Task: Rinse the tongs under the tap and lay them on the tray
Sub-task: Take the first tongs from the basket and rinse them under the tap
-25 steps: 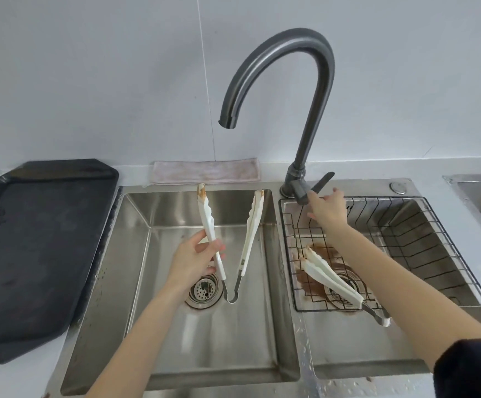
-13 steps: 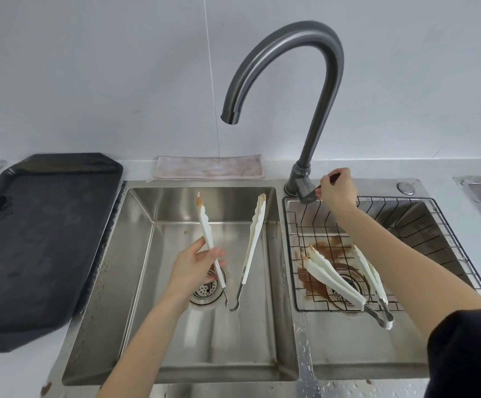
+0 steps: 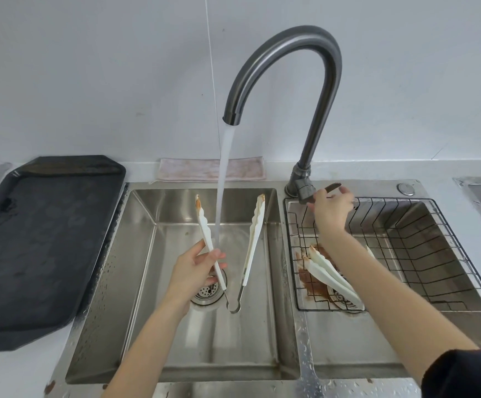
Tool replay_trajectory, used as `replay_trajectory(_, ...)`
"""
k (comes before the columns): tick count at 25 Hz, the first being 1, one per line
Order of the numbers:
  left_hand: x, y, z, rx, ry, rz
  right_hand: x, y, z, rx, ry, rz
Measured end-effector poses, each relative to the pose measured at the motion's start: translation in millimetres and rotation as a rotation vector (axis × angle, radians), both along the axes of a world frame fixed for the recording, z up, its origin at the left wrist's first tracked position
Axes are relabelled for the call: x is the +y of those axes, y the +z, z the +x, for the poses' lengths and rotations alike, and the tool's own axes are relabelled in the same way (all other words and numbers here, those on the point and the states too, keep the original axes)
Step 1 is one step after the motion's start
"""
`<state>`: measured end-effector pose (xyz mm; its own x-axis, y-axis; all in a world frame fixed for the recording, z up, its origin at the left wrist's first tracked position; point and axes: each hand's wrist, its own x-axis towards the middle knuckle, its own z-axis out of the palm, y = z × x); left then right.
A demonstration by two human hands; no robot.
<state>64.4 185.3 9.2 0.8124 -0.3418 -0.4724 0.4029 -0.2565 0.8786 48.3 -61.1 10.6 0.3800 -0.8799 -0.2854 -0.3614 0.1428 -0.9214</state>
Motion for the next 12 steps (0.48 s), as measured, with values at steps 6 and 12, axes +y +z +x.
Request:
replay_trajectory(6, 13.8, -0.8, 1.6, -0.054, 0.076, 0.048, 95.0, -25.7, 7.0, -0.057, 0.399, 0.619)
replay_trajectory(12, 33.4, 0.8, 19.4, -0.198, 0.105, 0.191, 121.1, -41.0, 45.4, -0.105, 0.393, 0.967)
